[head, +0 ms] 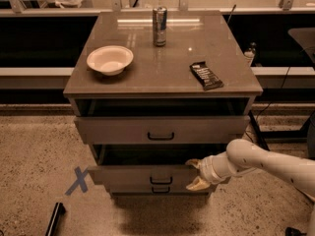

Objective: Open middle drawer

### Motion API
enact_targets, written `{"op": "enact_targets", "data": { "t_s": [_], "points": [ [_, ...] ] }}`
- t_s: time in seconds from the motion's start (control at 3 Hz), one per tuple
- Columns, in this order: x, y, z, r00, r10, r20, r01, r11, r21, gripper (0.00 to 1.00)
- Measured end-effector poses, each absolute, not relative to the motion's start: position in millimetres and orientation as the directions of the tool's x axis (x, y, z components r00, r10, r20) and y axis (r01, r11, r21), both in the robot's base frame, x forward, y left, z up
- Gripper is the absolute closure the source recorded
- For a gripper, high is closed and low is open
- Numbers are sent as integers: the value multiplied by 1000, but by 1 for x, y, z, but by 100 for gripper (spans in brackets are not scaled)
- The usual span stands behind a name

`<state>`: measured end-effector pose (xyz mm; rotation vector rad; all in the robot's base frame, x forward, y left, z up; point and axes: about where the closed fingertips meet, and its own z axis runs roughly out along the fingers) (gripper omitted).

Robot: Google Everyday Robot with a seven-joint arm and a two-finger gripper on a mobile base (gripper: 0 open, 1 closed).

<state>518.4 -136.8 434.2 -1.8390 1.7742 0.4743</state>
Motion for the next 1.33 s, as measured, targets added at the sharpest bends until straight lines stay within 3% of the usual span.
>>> {"op": "enact_targets", "data": {
  "t_s": [0.33, 0.67, 1.0, 1.33],
  "points": [
    [499, -132, 433, 70, -784, -617, -994, -6, -105, 52],
    [468, -123, 434, 63, -744, -665, -997, -25, -66, 47],
    [431, -112, 443, 69, -644, -762, -998, -44, -53, 29],
    [428, -118, 445, 74, -639, -765, -997, -40, -64, 6]
  ]
}}
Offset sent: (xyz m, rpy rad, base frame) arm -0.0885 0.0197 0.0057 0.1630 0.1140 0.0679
